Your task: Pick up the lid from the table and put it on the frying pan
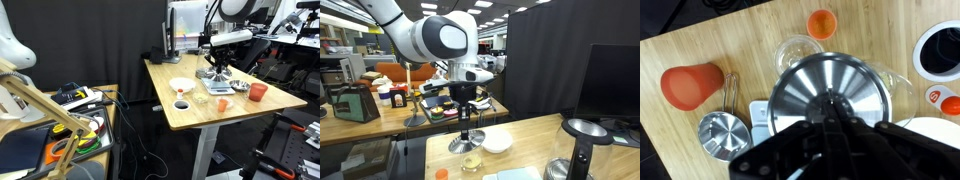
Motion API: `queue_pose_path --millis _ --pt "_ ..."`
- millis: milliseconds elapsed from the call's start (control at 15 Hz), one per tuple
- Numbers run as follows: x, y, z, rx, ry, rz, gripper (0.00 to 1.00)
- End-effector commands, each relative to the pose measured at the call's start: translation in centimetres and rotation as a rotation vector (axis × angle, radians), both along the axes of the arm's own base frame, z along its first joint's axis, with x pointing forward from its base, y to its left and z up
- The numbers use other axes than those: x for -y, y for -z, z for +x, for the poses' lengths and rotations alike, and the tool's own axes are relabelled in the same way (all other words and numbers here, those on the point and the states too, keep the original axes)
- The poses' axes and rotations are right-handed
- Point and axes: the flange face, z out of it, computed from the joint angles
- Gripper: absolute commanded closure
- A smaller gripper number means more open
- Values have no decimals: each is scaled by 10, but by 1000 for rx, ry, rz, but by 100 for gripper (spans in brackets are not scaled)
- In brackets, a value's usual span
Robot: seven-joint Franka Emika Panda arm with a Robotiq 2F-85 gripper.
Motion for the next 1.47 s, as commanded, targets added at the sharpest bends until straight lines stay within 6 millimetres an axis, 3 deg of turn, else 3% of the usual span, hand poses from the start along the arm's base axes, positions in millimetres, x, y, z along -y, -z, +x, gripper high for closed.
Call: queue_pose_path --millis 0,400,667,867,1400 --pt "29 6 -5 -15 104 62 99" --pt "144 15 -37 -7 475 160 99" --pt "197 20 -62 3 641 171 99" --pt "203 21 -70 4 635 159 97" --pt "203 22 -68 3 650 157 99"
